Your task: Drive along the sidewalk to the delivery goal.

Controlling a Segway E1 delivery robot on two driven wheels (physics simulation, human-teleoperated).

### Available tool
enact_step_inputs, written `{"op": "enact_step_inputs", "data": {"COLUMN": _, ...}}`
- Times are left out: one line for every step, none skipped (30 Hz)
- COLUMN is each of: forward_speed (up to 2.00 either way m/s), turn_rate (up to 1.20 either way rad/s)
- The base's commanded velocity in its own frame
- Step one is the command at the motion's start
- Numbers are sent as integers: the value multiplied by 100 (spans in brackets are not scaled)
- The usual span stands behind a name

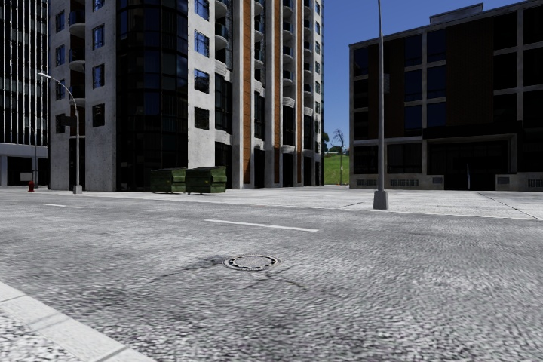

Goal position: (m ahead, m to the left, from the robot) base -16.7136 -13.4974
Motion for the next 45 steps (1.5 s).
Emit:
{"op": "enact_step_inputs", "data": {"forward_speed": 0, "turn_rate": 0}}
{"op": "enact_step_inputs", "data": {"forward_speed": 0, "turn_rate": 0}}
{"op": "enact_step_inputs", "data": {"forward_speed": 0, "turn_rate": 0}}
{"op": "enact_step_inputs", "data": {"forward_speed": 0, "turn_rate": 0}}
{"op": "enact_step_inputs", "data": {"forward_speed": 0, "turn_rate": 0}}
{"op": "enact_step_inputs", "data": {"forward_speed": 0, "turn_rate": 0}}
{"op": "enact_step_inputs", "data": {"forward_speed": 0, "turn_rate": 0}}
{"op": "enact_step_inputs", "data": {"forward_speed": 0, "turn_rate": 0}}
{"op": "enact_step_inputs", "data": {"forward_speed": 0, "turn_rate": 0}}
{"op": "enact_step_inputs", "data": {"forward_speed": 0, "turn_rate": 0}}
{"op": "enact_step_inputs", "data": {"forward_speed": 0, "turn_rate": 0}}
{"op": "enact_step_inputs", "data": {"forward_speed": 0, "turn_rate": 0}}
{"op": "enact_step_inputs", "data": {"forward_speed": 0, "turn_rate": 0}}
{"op": "enact_step_inputs", "data": {"forward_speed": 0, "turn_rate": 0}}
{"op": "enact_step_inputs", "data": {"forward_speed": 0, "turn_rate": 0}}
{"op": "enact_step_inputs", "data": {"forward_speed": 0, "turn_rate": 0}}
{"op": "enact_step_inputs", "data": {"forward_speed": 0, "turn_rate": 0}}
{"op": "enact_step_inputs", "data": {"forward_speed": 0, "turn_rate": 0}}
{"op": "enact_step_inputs", "data": {"forward_speed": 0, "turn_rate": 0}}
{"op": "enact_step_inputs", "data": {"forward_speed": 0, "turn_rate": 0}}
{"op": "enact_step_inputs", "data": {"forward_speed": 0, "turn_rate": 0}}
{"op": "enact_step_inputs", "data": {"forward_speed": 0, "turn_rate": 0}}
{"op": "enact_step_inputs", "data": {"forward_speed": 0, "turn_rate": 0}}
{"op": "enact_step_inputs", "data": {"forward_speed": 0, "turn_rate": 0}}
{"op": "enact_step_inputs", "data": {"forward_speed": 0, "turn_rate": 0}}
{"op": "enact_step_inputs", "data": {"forward_speed": 0, "turn_rate": 0}}
{"op": "enact_step_inputs", "data": {"forward_speed": 0, "turn_rate": 0}}
{"op": "enact_step_inputs", "data": {"forward_speed": 0, "turn_rate": 0}}
{"op": "enact_step_inputs", "data": {"forward_speed": 0, "turn_rate": 0}}
{"op": "enact_step_inputs", "data": {"forward_speed": 0, "turn_rate": 0}}
{"op": "enact_step_inputs", "data": {"forward_speed": -1, "turn_rate": 0}}
{"op": "enact_step_inputs", "data": {"forward_speed": -7, "turn_rate": 0}}
{"op": "enact_step_inputs", "data": {"forward_speed": -10, "turn_rate": 0}}
{"op": "enact_step_inputs", "data": {"forward_speed": -10, "turn_rate": 0}}
{"op": "enact_step_inputs", "data": {"forward_speed": -14, "turn_rate": 0}}
{"op": "enact_step_inputs", "data": {"forward_speed": -21, "turn_rate": 0}}
{"op": "enact_step_inputs", "data": {"forward_speed": -28, "turn_rate": 0}}
{"op": "enact_step_inputs", "data": {"forward_speed": -30, "turn_rate": 0}}
{"op": "enact_step_inputs", "data": {"forward_speed": -31, "turn_rate": -4}}
{"op": "enact_step_inputs", "data": {"forward_speed": -31, "turn_rate": -4}}
{"op": "enact_step_inputs", "data": {"forward_speed": -32, "turn_rate": -13}}
{"op": "enact_step_inputs", "data": {"forward_speed": -32, "turn_rate": -25}}
{"op": "enact_step_inputs", "data": {"forward_speed": -32, "turn_rate": -38}}
{"op": "enact_step_inputs", "data": {"forward_speed": -32, "turn_rate": -48}}
{"op": "enact_step_inputs", "data": {"forward_speed": -32, "turn_rate": -48}}
